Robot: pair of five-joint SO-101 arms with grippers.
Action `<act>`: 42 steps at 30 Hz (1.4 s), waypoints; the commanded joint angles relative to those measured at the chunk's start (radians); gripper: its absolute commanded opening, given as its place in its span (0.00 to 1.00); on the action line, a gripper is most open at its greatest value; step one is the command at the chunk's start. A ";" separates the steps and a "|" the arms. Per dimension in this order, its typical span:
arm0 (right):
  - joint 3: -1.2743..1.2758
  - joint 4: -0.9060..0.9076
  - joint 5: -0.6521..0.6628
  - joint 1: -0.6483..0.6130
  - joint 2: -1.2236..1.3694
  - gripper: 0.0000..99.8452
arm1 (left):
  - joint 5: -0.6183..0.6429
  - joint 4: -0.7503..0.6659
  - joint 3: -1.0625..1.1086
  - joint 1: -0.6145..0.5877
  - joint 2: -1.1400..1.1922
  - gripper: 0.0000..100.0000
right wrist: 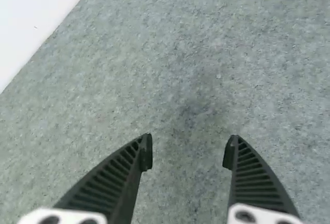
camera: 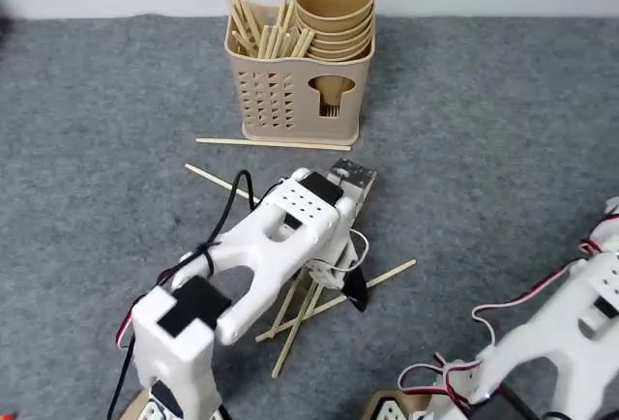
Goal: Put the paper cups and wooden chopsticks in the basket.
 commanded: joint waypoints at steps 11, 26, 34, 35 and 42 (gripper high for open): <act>-0.011 -0.018 -0.008 -0.015 -0.005 0.24 | 0.040 -0.074 -0.045 -0.103 0.072 0.42; -0.008 -0.018 -0.009 -0.015 -0.005 0.24 | 0.038 -0.041 -0.246 -0.038 0.081 0.01; -0.008 -0.018 -0.009 -0.013 -0.005 0.24 | 0.035 -0.038 -0.205 -0.023 0.083 0.01; -0.008 -0.018 -0.009 -0.013 -0.005 0.24 | 0.035 -0.038 -0.200 -0.020 0.083 0.01; -0.008 -0.018 -0.009 -0.013 -0.004 0.24 | 0.038 -0.048 -0.203 -0.006 0.074 0.02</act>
